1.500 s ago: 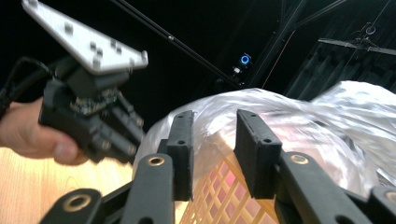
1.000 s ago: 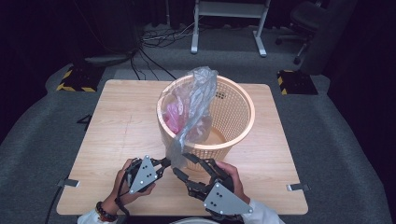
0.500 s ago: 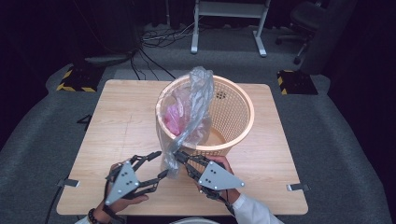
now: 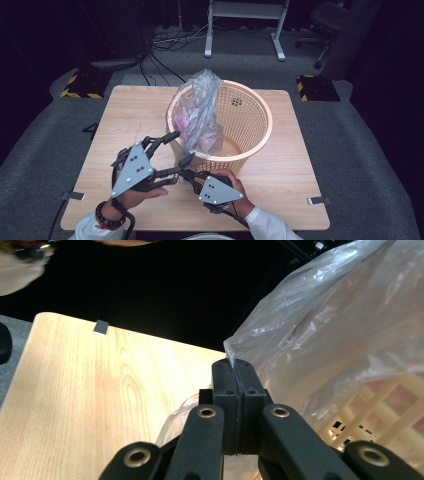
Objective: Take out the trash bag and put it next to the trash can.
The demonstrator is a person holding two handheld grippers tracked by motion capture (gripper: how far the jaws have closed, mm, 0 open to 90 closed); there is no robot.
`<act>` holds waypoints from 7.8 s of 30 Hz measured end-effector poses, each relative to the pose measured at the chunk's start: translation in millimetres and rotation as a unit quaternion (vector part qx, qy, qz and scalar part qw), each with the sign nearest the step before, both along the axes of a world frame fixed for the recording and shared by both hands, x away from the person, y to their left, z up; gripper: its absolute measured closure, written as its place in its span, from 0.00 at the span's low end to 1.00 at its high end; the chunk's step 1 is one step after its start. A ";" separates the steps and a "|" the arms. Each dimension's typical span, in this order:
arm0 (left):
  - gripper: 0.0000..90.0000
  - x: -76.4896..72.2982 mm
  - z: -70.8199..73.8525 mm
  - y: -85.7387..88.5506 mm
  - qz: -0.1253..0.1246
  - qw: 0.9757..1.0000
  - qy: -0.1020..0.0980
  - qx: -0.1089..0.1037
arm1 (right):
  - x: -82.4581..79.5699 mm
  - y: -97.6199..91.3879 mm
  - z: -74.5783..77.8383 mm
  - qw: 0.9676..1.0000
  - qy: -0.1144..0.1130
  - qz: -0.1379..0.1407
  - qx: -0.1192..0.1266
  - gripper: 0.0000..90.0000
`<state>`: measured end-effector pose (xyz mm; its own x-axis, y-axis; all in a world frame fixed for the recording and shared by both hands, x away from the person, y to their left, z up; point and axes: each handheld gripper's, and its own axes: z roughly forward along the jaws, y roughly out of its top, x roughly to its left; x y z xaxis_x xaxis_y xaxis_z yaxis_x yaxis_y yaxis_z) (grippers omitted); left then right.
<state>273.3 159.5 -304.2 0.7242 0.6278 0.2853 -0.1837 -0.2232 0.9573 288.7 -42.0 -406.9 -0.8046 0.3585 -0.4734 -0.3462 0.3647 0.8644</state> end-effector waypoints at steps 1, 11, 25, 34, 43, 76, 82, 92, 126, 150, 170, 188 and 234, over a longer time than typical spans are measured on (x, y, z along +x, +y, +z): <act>0.57 3.5 0.2 -1.3 0.000 1.000 -0.005 0.001 | -0.2 -0.1 -0.8 1.000 0.000 0.001 0.001 1.00; 1.00 19.7 -22.0 26.8 0.041 0.999 -0.011 0.014 | 1.0 -11.3 -4.9 1.000 0.014 0.000 0.023 1.00; 1.00 35.0 -63.9 50.6 0.059 0.996 0.043 0.046 | -0.6 -24.0 -0.5 0.995 0.008 -0.020 0.100 0.99; 0.98 24.1 -88.9 25.7 0.021 0.995 0.065 0.075 | -0.5 -23.0 9.9 0.984 0.021 -0.038 0.175 0.93; 0.81 22.1 -92.8 23.0 -0.009 0.996 0.062 0.063 | 2.5 -13.3 10.8 0.981 0.054 -0.035 0.184 0.98; 0.99 32.1 -65.6 22.9 0.061 0.998 0.027 0.000 | -0.8 -16.5 -24.3 0.996 0.044 -0.017 0.073 0.73; 1.00 33.0 -67.2 35.6 0.087 0.994 -0.013 -0.064 | -1.6 -39.4 -36.3 0.996 0.077 -0.018 0.051 0.66; 1.00 32.4 -58.5 54.6 0.125 0.985 -0.067 -0.103 | 2.3 -100.6 -55.9 0.989 0.138 -0.052 0.030 0.63; 1.00 59.8 -33.0 121.0 0.230 0.964 -0.078 -0.107 | 42.0 -235.4 -69.5 0.939 0.197 -0.275 0.057 0.57; 0.99 108.7 -122.7 102.6 0.222 0.970 0.102 0.015 | 46.3 -235.2 -75.4 0.936 0.218 -0.272 0.044 0.56; 0.25 97.4 -106.0 98.8 0.138 0.964 0.221 0.050 | 47.3 -234.2 -77.8 0.934 0.228 -0.272 0.034 0.55; 0.18 9.4 -84.5 72.3 0.013 0.975 0.181 0.125 | 49.4 -231.9 -78.6 0.932 0.239 -0.271 0.010 0.50; 0.17 26.6 -201.9 66.1 -0.017 0.924 0.326 0.198 | 36.1 -243.4 -98.7 0.905 0.340 -0.244 -0.078 0.20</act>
